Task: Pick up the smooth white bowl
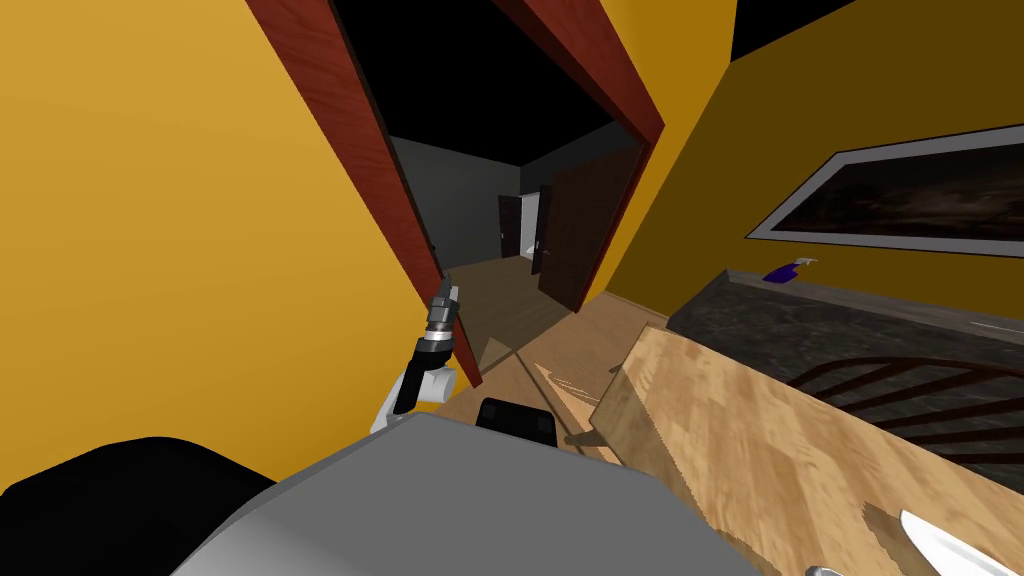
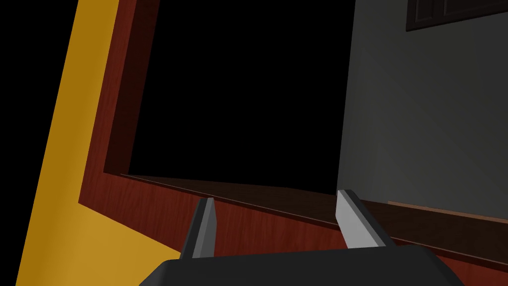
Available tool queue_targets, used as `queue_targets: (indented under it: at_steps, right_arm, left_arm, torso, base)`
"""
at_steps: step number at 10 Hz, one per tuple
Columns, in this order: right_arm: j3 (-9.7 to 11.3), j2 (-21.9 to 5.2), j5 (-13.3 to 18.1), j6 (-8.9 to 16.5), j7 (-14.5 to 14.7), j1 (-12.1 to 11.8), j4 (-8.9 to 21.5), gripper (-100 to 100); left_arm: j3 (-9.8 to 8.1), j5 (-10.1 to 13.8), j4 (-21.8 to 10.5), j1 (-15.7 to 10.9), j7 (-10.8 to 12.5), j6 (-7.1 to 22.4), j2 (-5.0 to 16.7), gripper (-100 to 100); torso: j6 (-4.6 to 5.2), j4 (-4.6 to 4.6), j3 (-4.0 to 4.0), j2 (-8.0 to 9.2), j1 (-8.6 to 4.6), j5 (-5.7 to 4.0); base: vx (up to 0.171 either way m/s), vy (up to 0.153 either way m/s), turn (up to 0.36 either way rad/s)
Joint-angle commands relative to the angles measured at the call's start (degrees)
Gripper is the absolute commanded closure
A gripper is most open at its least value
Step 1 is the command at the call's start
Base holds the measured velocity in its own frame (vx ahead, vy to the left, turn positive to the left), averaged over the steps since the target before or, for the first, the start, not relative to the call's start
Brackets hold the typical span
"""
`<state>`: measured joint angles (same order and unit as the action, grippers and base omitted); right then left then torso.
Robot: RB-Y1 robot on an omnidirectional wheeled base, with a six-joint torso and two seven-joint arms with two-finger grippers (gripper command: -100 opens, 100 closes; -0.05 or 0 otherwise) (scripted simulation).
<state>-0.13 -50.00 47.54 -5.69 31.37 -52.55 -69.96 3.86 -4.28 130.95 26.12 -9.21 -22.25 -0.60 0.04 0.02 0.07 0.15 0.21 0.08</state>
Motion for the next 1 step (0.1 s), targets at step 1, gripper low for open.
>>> queue_targets:
  at_steps: [1]
  right_arm:
    - [0.0,0.0,0.0,0.0,0.0,0.0,0.0,0]
  left_arm:
    - [0.00,0.0,0.0,0.0,0.0,0.0,0.0,0]
  torso:
    - [0.00,0.00,0.00,0.00,0.00,0.00]
  base:
    - [0.000,0.000,0.000]
